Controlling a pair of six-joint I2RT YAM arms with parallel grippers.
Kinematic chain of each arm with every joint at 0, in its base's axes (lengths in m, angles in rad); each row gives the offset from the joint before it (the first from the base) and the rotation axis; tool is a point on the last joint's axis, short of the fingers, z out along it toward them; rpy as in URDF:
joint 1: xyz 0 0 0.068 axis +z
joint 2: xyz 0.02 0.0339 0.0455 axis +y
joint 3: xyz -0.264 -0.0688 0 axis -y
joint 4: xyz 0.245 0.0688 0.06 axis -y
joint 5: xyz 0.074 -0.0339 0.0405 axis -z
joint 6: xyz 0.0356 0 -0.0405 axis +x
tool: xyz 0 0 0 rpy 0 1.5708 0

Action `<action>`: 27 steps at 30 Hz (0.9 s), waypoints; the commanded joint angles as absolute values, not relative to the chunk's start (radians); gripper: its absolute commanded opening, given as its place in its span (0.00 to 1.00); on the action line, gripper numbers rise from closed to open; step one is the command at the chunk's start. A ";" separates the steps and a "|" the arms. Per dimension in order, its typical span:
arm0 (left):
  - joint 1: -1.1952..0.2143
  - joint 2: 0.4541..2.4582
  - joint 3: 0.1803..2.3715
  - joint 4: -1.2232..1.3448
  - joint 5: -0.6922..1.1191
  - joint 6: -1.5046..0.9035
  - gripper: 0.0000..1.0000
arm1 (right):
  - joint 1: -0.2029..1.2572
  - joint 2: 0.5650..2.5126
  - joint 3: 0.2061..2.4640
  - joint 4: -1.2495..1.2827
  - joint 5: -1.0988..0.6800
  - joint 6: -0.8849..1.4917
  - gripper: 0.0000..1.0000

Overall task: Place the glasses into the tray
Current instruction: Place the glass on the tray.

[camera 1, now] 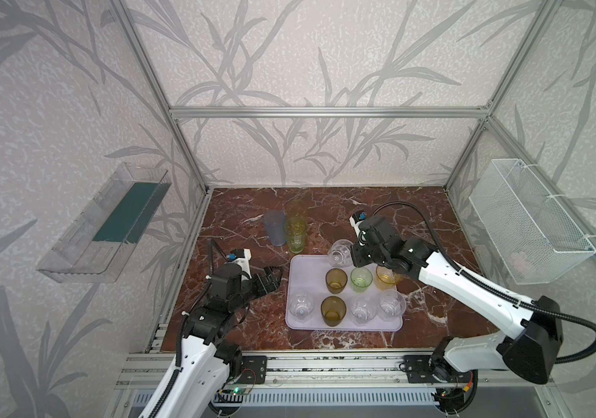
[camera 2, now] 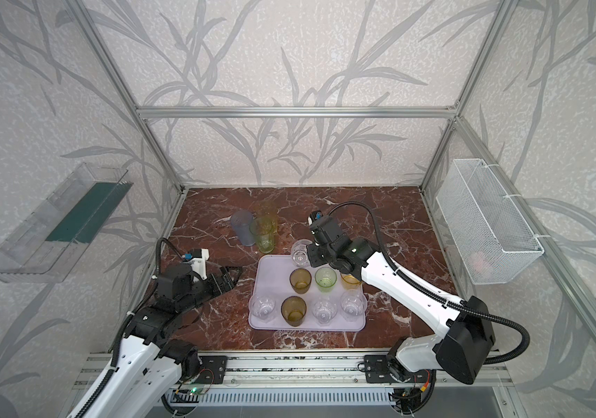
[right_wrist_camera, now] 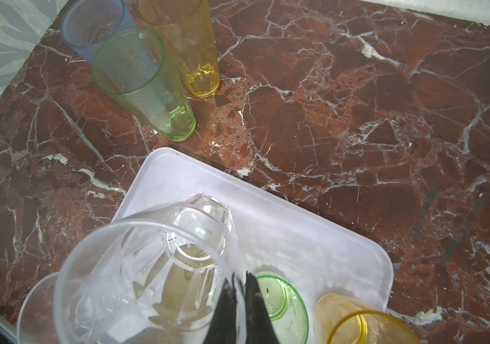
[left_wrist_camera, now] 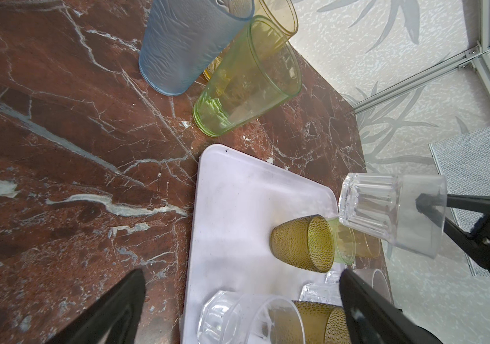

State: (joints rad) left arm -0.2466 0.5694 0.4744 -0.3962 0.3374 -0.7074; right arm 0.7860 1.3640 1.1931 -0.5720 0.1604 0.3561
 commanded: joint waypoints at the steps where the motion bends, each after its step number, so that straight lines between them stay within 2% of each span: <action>1: -0.242 0.561 0.500 -0.392 0.321 -0.695 0.99 | 0.819 1.326 1.205 -0.576 0.200 0.371 0.00; 27: -0.243 0.526 0.487 -0.419 0.312 -0.695 0.99 | 1.017 1.390 1.266 -0.595 0.295 0.372 0.00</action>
